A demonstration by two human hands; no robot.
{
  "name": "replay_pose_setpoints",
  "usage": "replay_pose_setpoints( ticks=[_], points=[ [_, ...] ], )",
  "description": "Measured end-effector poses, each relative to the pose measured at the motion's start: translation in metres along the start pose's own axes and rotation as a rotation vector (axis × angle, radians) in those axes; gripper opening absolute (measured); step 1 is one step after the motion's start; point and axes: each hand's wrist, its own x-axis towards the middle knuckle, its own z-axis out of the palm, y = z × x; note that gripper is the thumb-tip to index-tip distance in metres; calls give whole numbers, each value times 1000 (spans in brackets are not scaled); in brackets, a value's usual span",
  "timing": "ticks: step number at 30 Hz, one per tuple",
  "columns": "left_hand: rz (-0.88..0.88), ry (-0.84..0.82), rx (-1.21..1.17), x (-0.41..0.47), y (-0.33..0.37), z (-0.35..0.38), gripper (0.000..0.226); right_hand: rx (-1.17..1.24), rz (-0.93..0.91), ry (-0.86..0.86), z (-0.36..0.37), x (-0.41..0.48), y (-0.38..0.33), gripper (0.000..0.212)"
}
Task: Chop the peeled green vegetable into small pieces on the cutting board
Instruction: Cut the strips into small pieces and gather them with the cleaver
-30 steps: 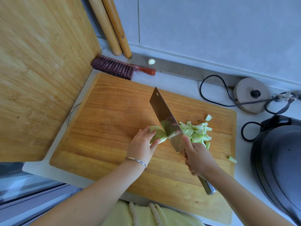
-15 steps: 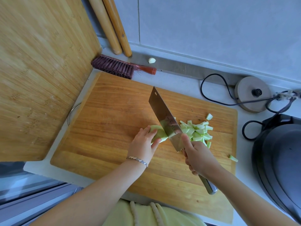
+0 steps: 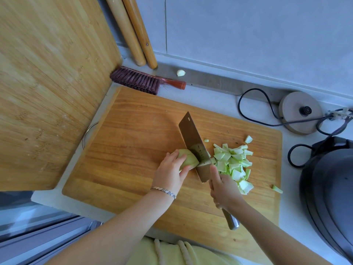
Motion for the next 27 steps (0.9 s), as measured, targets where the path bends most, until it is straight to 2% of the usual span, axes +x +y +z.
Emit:
replay_pose_setpoints(
  ticks=[5,13,22,27],
  points=[
    [-14,5,-39,1,0,0,43,67,-9,-35,-21,-13,-11,56],
    [-6,19,-41,1,-1,1,42,-35,-51,-48,-30,-27,-25,56],
    [-1,10,-34,1,-1,0,42,-121,1,-66,-28,-28,-14,56],
    [-12,15,-62,1,0,1,41,-74,53,-71,-14,-22,-5,54]
  ],
)
